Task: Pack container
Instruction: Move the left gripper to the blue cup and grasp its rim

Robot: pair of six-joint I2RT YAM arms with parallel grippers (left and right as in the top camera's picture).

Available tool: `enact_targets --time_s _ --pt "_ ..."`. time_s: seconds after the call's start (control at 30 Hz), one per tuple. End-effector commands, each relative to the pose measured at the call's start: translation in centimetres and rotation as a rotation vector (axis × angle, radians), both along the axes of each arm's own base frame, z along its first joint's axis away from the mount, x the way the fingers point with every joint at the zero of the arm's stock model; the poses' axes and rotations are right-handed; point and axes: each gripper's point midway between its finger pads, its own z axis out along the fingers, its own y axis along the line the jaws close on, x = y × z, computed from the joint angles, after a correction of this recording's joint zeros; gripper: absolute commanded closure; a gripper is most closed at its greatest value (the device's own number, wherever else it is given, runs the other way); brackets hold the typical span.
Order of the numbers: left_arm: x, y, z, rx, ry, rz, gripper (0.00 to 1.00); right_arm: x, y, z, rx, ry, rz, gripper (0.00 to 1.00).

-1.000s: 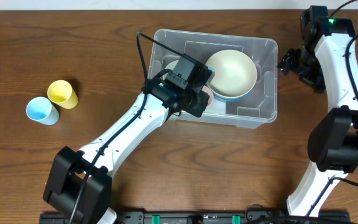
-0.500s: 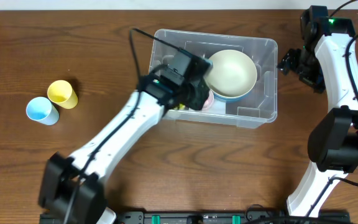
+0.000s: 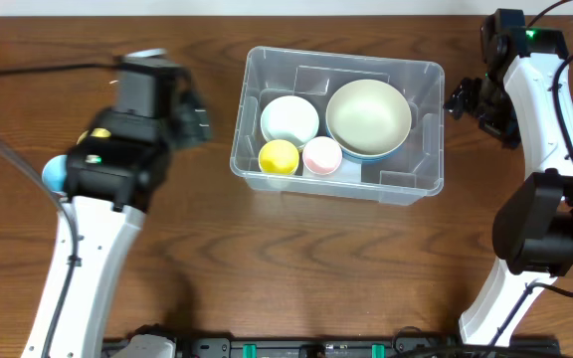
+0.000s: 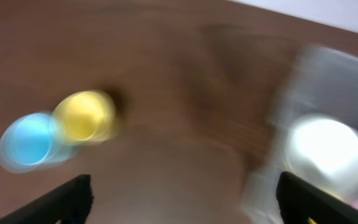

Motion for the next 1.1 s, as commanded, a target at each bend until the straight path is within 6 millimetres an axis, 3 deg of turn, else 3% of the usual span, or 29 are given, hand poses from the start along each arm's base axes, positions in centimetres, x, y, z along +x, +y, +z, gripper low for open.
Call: enact_targets --time_s 0.0,0.27,0.5,0.63,0.9,1.07 --pt "-1.6 7.0 0.2 -0.034 -0.027 0.371 0.02 0.0 0.0 0.1 -0.007 -0.006 -0.014 0.01" --pt "-5.3 16.3 -3.8 -0.065 0.099 0.735 0.02 0.0 0.0 0.1 -0.007 -0.006 -0.014 0.01" --pt "-7.0 21.3 -8.1 -0.158 0.216 0.903 0.02 0.0 0.0 0.1 -0.007 -0.006 -0.014 0.01" --pt "-7.6 22.9 -11.4 -0.235 0.305 0.957 0.02 0.0 0.0 0.1 -0.007 -0.006 -0.014 0.01" --pt "-7.8 23.7 -17.3 -0.337 0.470 0.985 0.02 0.0 0.0 0.1 -0.007 -0.006 -0.014 0.01" --pt "-7.6 23.8 -19.4 -0.345 0.520 0.983 0.02 0.0 0.0 0.1 -0.007 -0.006 -0.014 0.01"
